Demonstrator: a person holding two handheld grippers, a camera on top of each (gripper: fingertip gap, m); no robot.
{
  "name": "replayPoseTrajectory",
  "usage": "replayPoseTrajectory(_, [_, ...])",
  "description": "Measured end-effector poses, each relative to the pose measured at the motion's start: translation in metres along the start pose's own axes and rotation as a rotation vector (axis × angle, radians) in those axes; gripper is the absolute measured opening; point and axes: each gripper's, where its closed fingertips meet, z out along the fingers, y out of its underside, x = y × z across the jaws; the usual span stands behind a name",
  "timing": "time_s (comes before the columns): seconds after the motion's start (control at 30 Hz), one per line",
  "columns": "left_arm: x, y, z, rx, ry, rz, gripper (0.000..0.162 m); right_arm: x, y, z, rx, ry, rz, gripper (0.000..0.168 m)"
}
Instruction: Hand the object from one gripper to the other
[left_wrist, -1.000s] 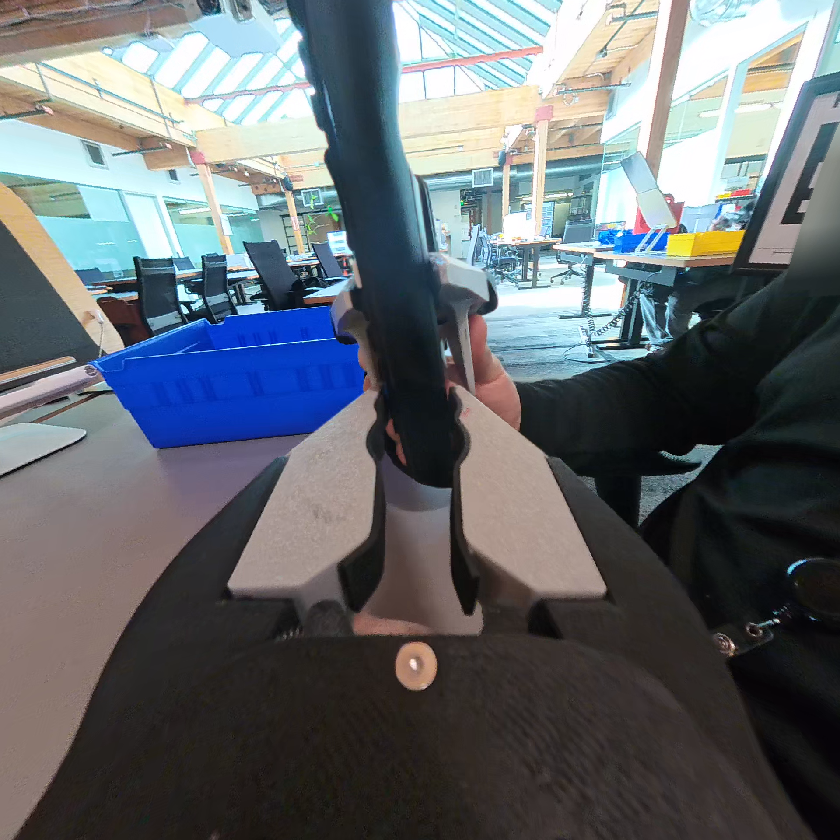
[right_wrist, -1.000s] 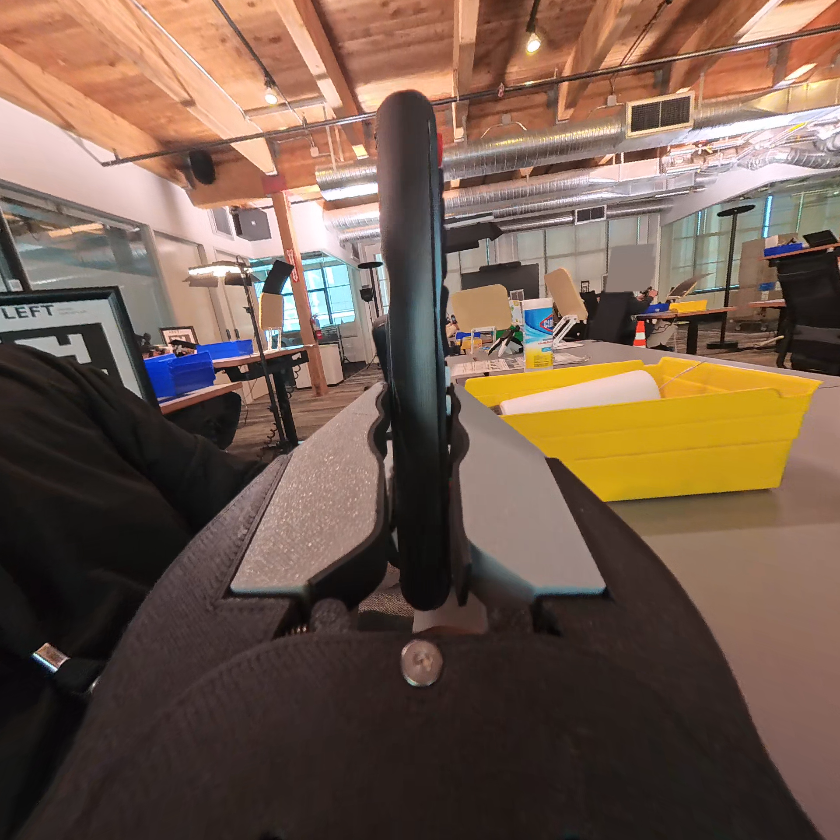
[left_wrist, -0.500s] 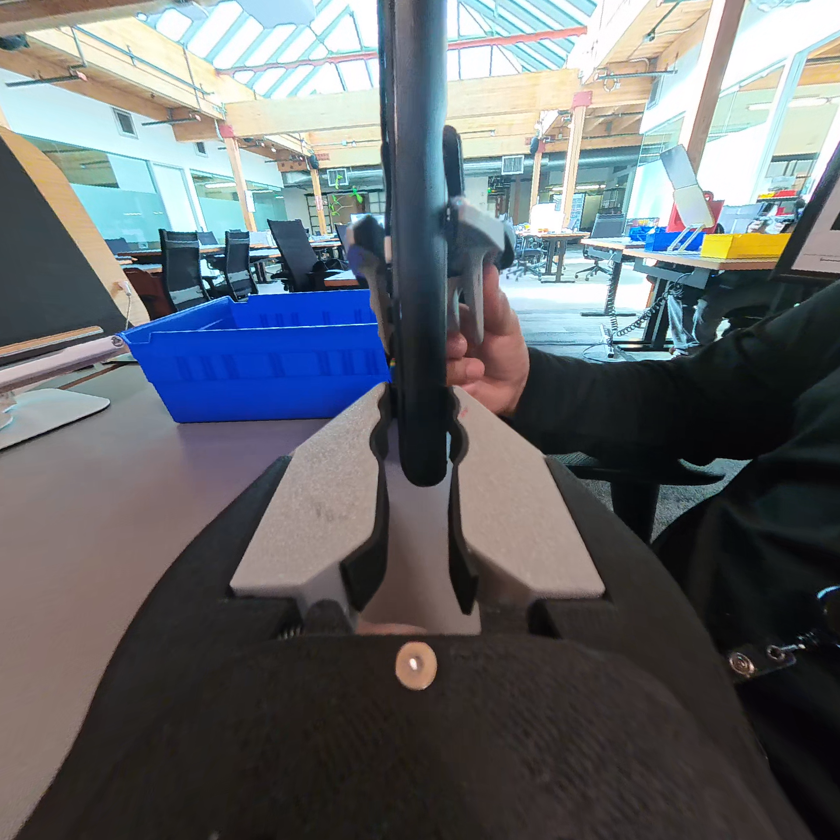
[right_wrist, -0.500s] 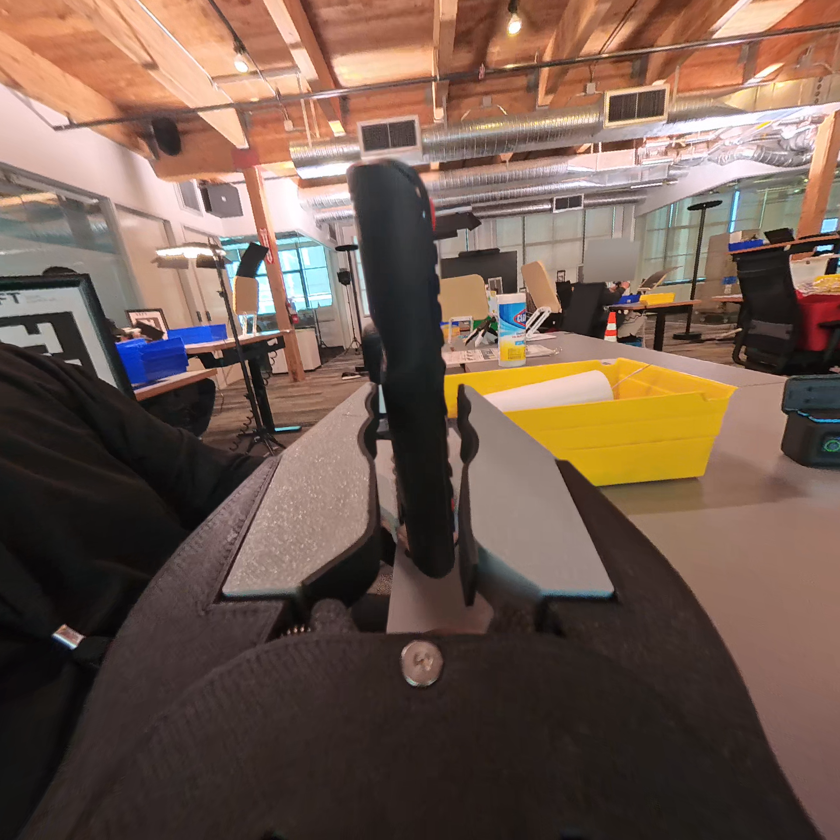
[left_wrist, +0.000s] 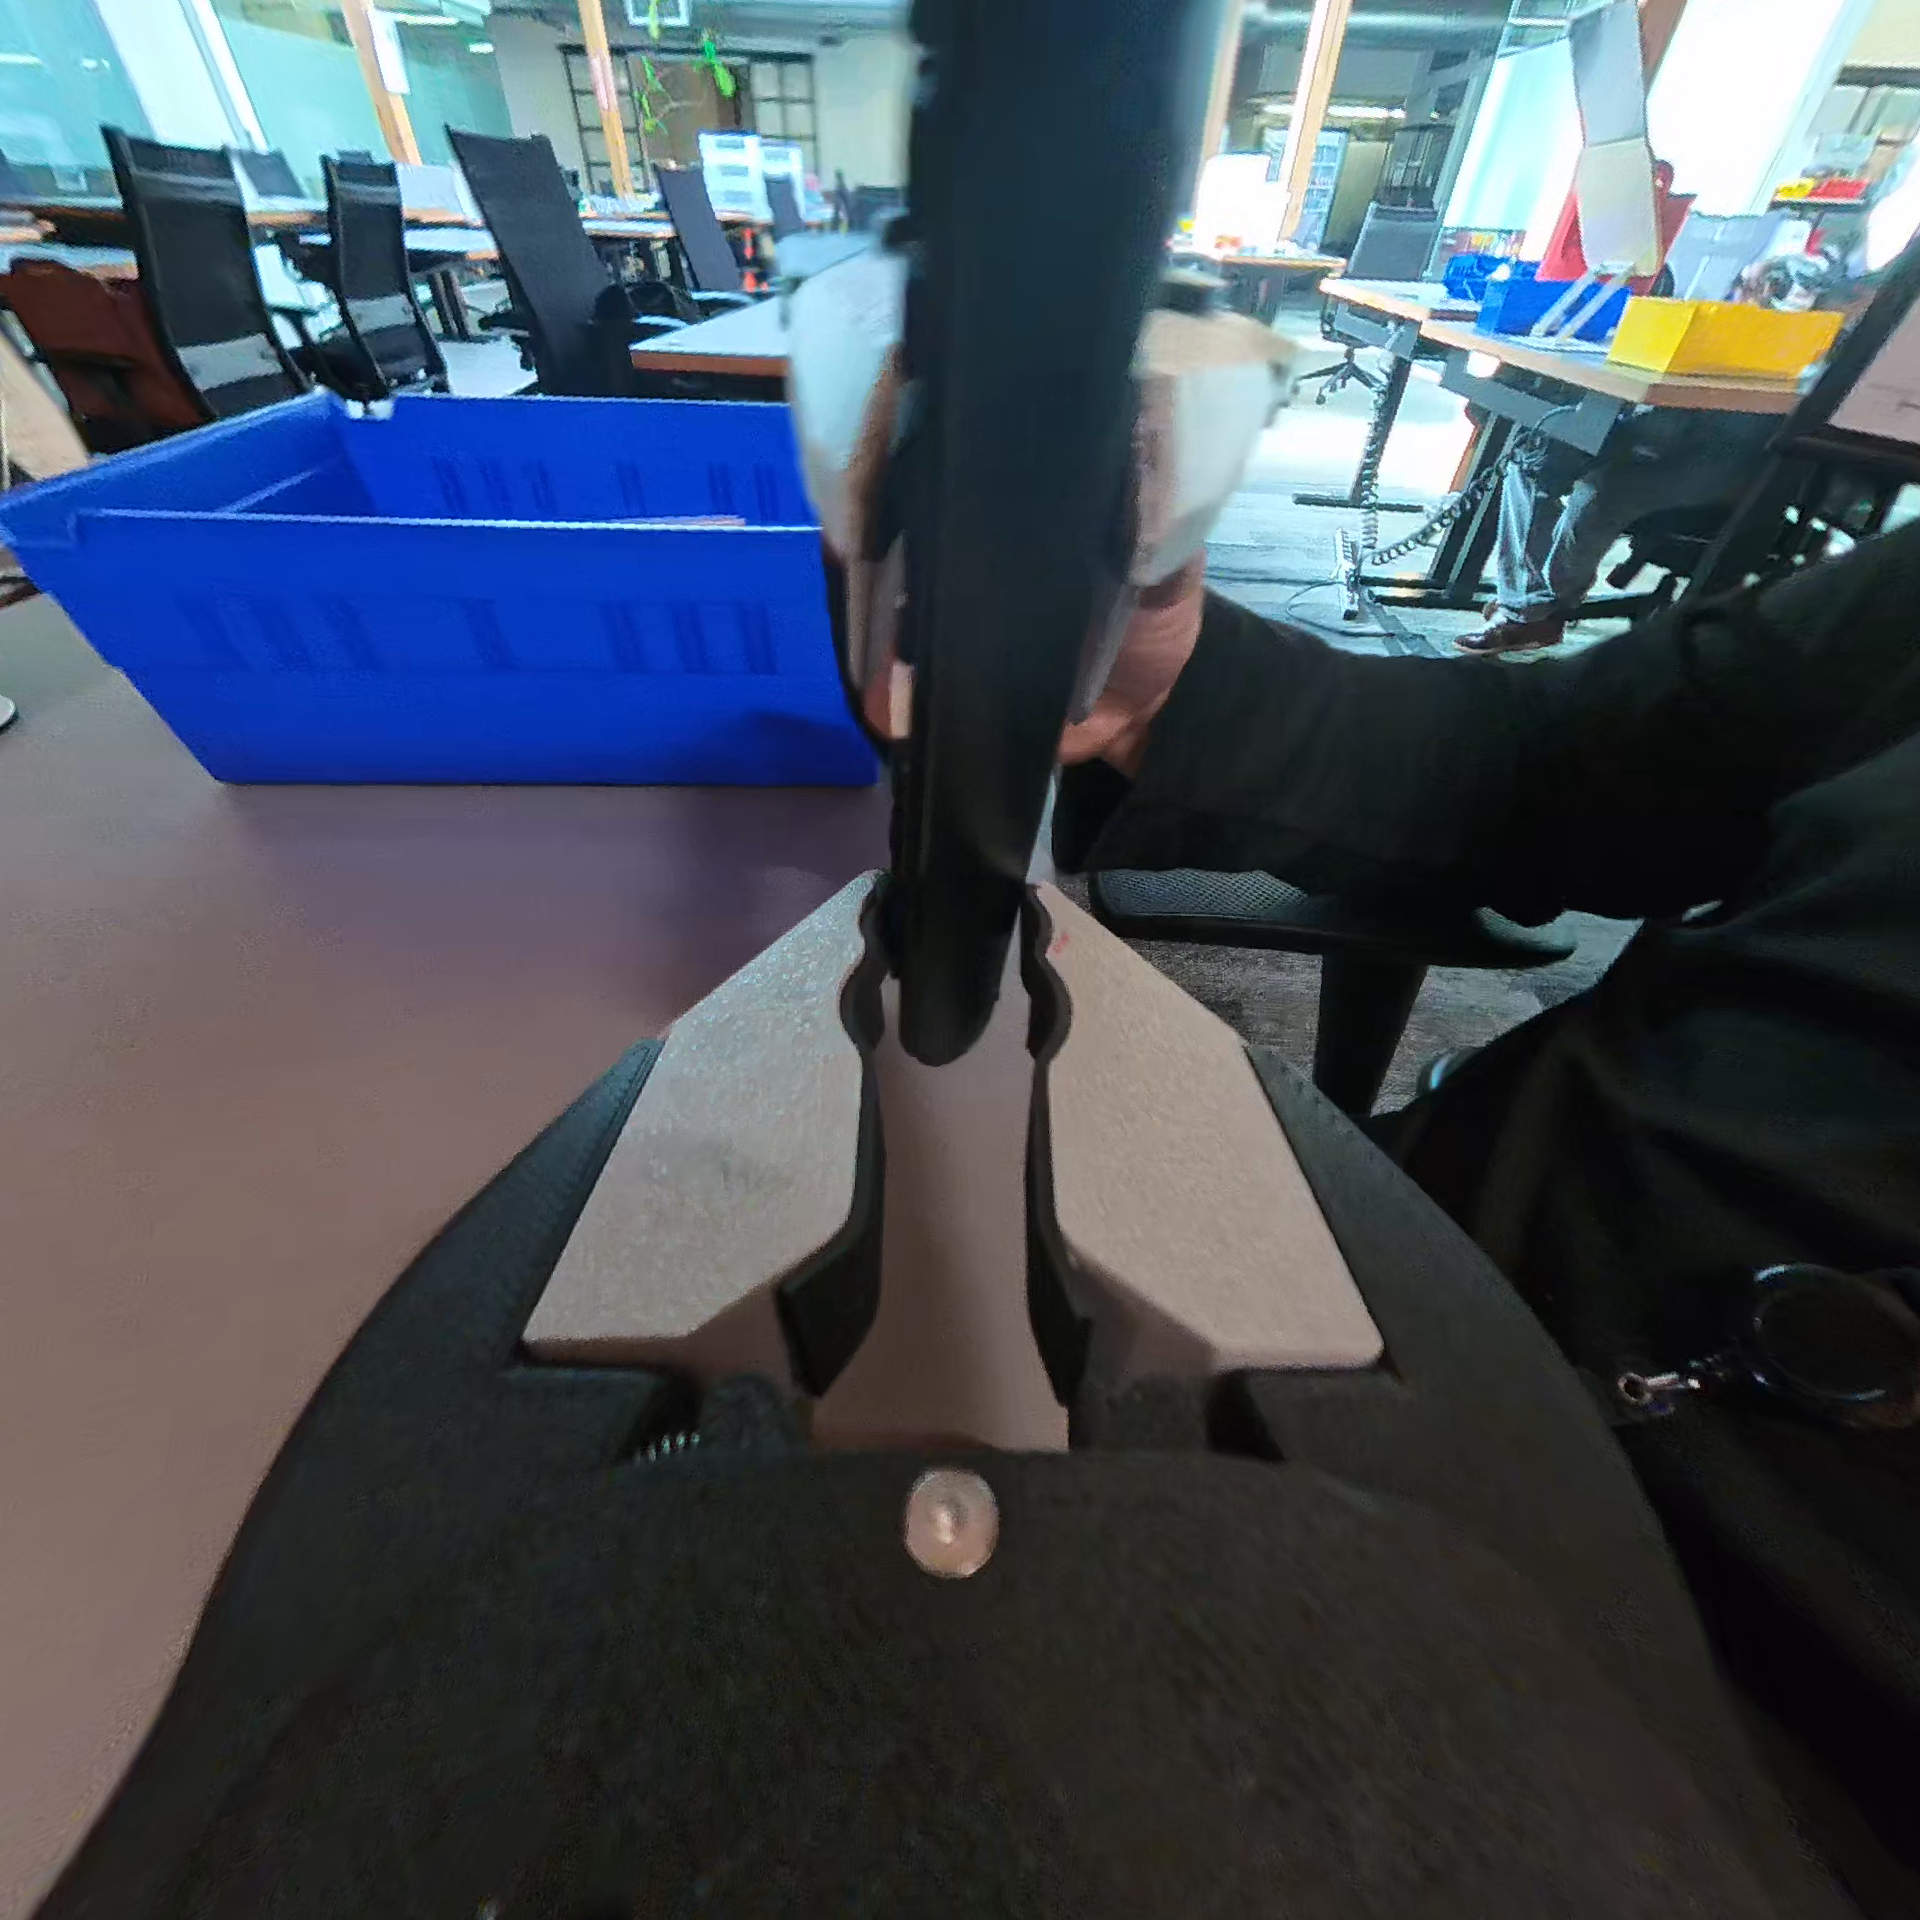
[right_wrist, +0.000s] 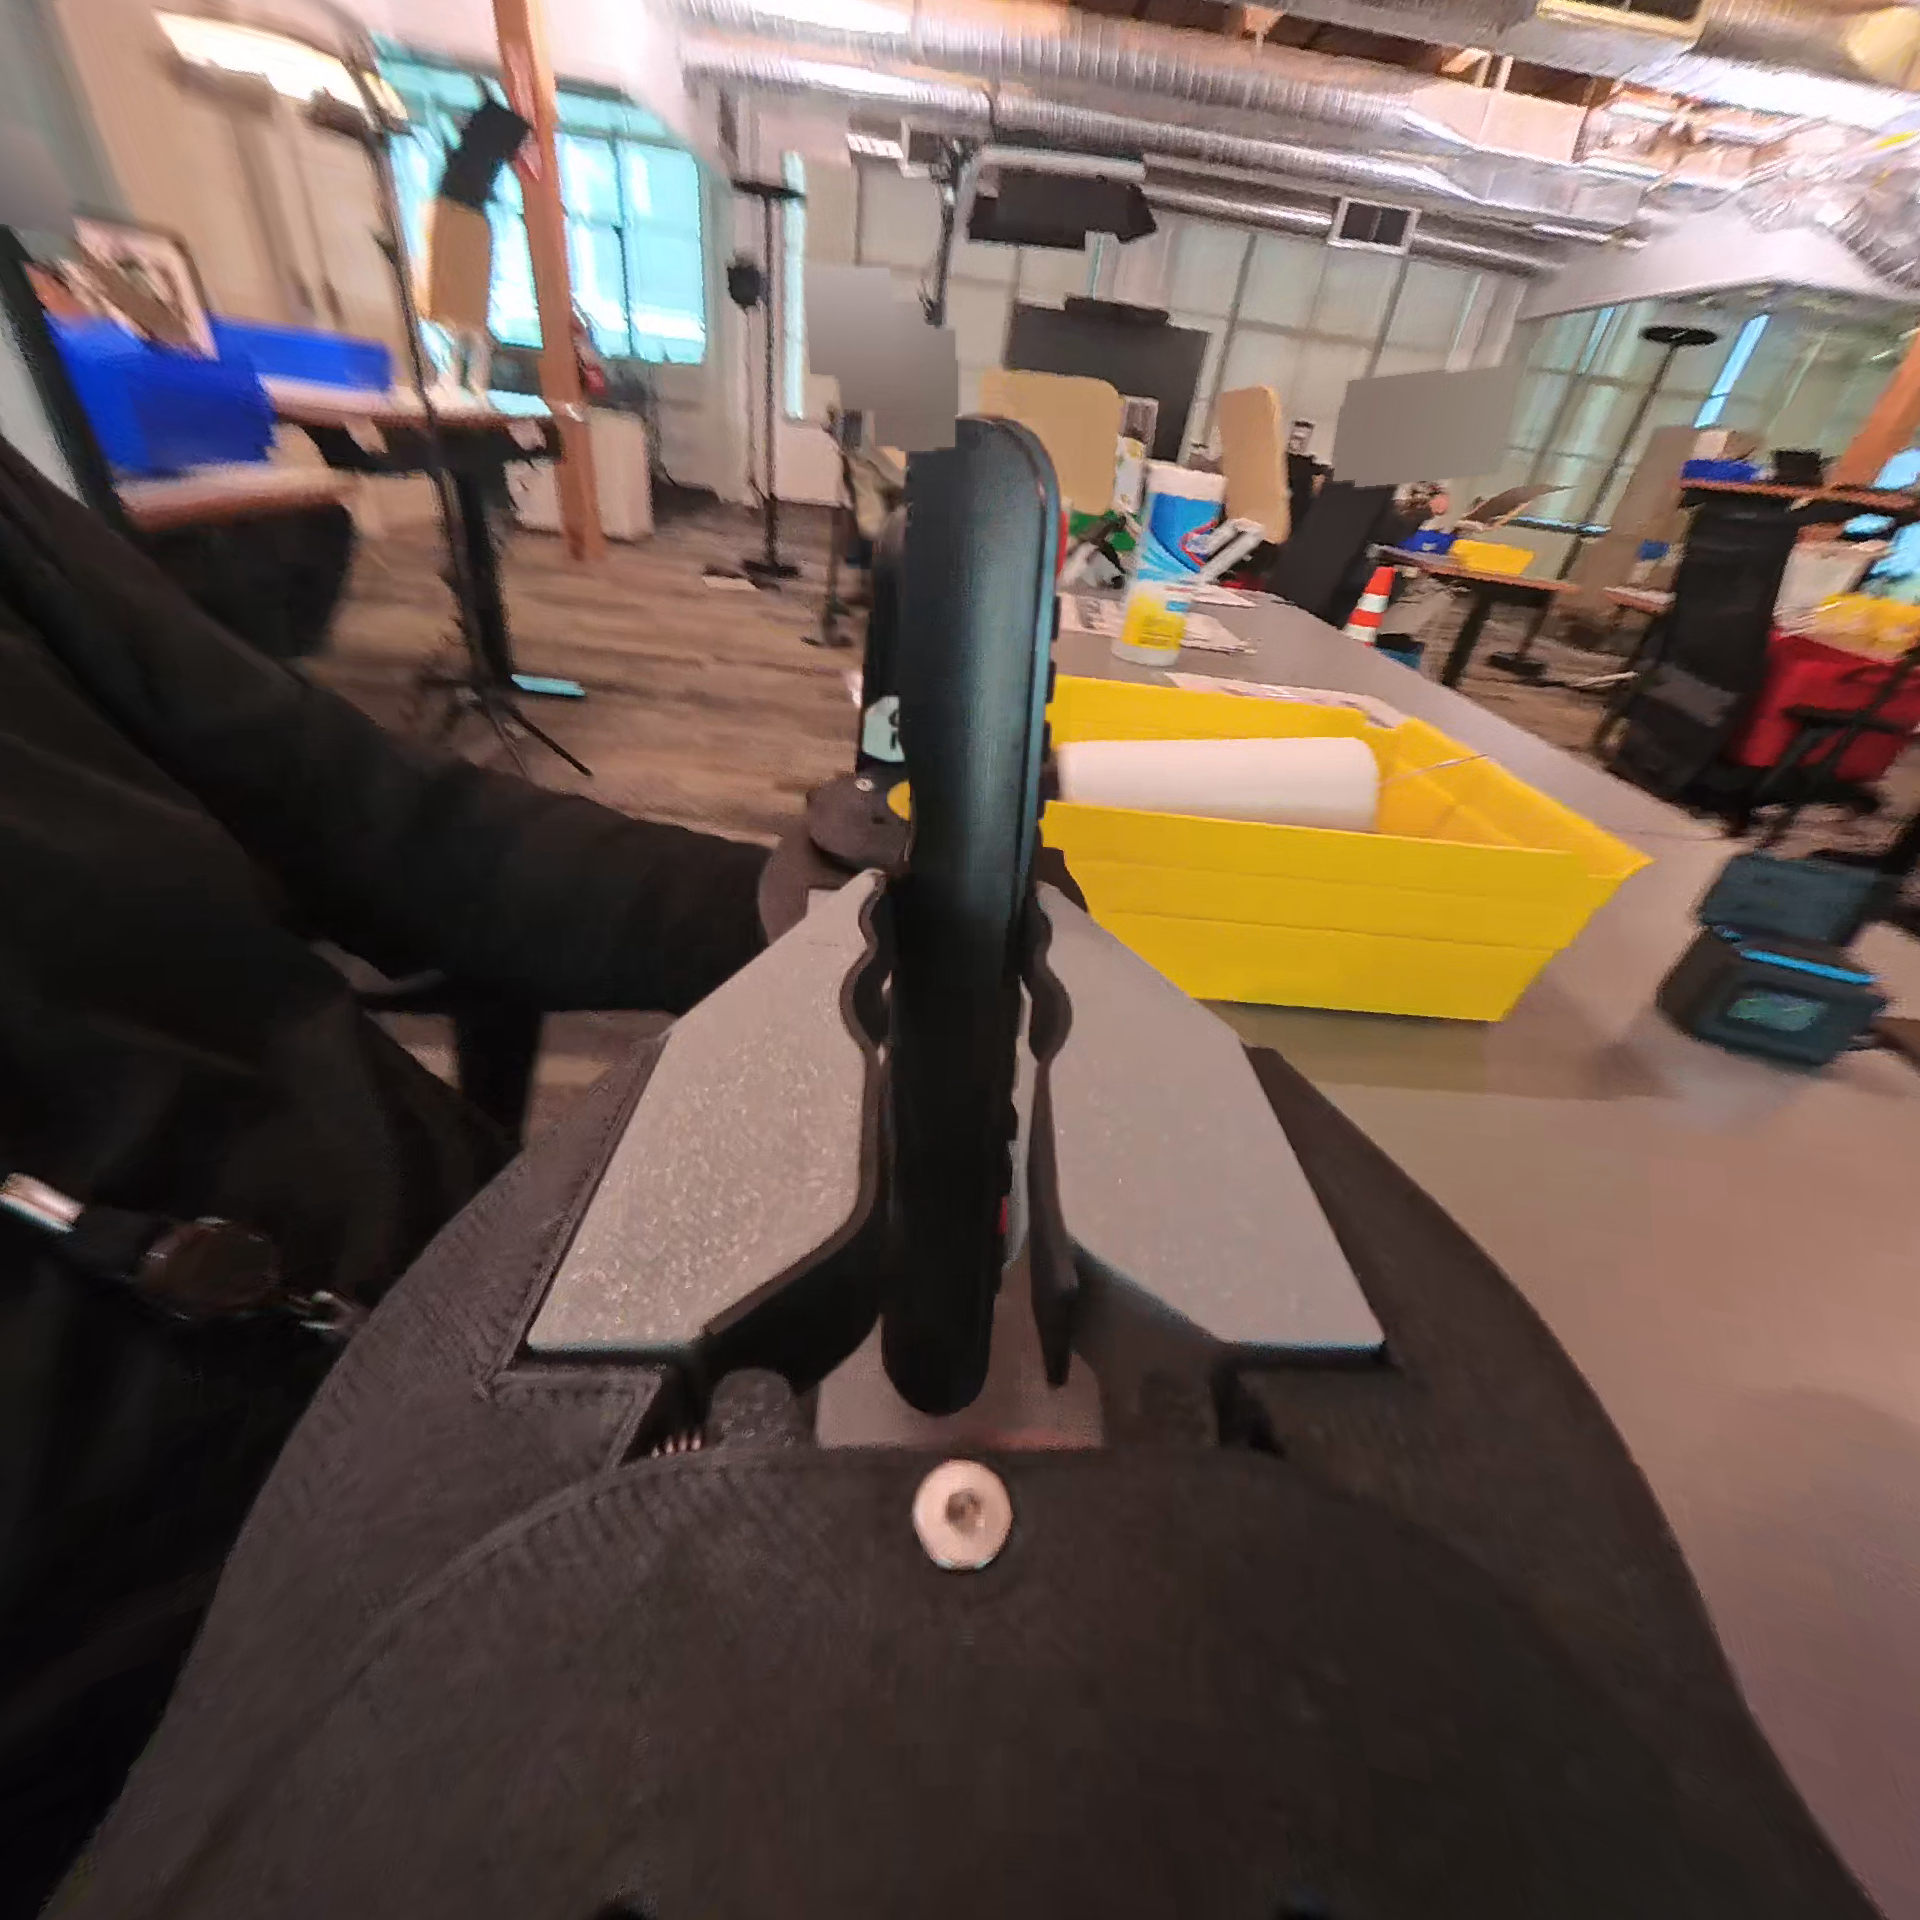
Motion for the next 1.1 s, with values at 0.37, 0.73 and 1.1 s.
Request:
replayPoseTrajectory(0.37, [-0.002,-0.004,-0.03,0.04,0.177,-0.377,0.062,0.034,0.004,-0.007,-0.315,0.523,-0.71,0.021])
replayPoseTrajectory(0.73, [0.001,-0.036,-0.055,0.144,0.31,-0.607,0.064,0.062,0.026,-0.018,-0.476,0.769,-1.302,0.02])
replayPoseTrajectory(1.1, [-0.023,-0.021,-0.037,0.077,0.079,-0.588,0.043,0.058,0.045,-0.004,-0.541,0.662,-1.542,0.02])
